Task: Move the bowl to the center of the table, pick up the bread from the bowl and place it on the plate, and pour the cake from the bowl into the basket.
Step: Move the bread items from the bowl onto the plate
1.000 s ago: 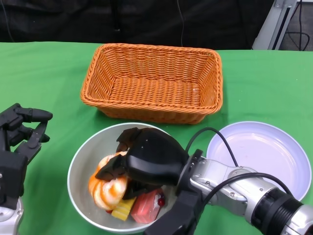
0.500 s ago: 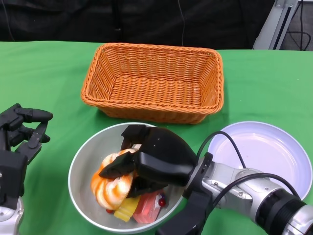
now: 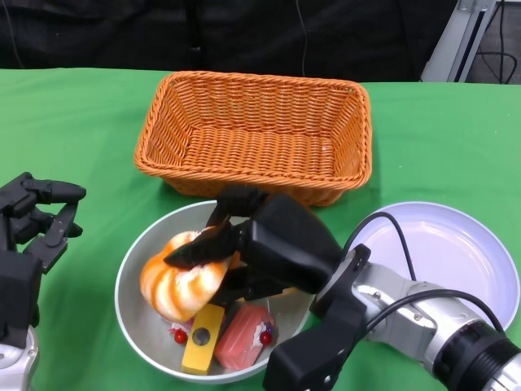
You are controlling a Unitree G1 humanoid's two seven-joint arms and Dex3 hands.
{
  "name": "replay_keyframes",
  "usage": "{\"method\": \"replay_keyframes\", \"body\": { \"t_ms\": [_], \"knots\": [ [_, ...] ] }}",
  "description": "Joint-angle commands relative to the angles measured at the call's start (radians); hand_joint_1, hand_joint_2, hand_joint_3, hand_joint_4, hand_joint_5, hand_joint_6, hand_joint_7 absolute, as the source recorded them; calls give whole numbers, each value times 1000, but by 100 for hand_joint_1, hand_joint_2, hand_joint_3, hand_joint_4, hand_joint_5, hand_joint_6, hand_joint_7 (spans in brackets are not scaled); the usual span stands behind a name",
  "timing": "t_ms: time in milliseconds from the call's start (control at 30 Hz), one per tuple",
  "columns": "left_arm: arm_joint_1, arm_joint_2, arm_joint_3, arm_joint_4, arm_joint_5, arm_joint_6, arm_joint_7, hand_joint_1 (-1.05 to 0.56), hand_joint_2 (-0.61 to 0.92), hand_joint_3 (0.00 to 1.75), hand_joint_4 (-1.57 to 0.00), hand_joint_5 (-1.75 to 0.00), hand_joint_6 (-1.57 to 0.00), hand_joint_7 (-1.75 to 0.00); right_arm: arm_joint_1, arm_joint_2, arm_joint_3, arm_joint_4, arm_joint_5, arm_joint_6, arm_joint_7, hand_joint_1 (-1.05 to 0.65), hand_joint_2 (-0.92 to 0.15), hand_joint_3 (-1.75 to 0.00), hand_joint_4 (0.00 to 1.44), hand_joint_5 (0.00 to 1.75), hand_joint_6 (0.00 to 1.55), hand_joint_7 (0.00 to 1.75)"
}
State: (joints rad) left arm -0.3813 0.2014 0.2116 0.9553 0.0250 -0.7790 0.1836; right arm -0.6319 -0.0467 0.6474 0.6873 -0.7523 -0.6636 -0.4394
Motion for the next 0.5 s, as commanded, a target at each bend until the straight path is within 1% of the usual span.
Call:
{"method": "replay_keyframes", "body": {
  "t_ms": [33,100,167,367,500],
  "knots": [
    [-8,15,7,7,-8,1,-2,-12,92,33,-85,-128,-86,-94,18,-12,-40,-47,41,-13,29,-13,-92,-6,85,127,120,14],
    [-8,17,6,6,-4,6,3,-13,92,32,-86,-129,-87,-93,29,-13,-59,-71,54,-13,42,-12,-92,-6,88,121,121,15],
    [-7,18,4,4,2,5,8,-12,92,32,-86,-132,-88,-91,38,-11,-78,-88,71,-17,56,-12,-92,-8,89,120,121,15],
    [-9,24,0,10,24,8,29,-12,92,31,-84,-134,-90,-90,61,-4,-120,-127,125,-30,107,-11,-92,-7,90,117,122,15],
    [-8,24,2,8,26,10,26,-12,92,32,-83,-136,-90,-90,78,0,-137,-155,159,-32,142,-11,-92,-13,90,119,122,17]
  ]
}}
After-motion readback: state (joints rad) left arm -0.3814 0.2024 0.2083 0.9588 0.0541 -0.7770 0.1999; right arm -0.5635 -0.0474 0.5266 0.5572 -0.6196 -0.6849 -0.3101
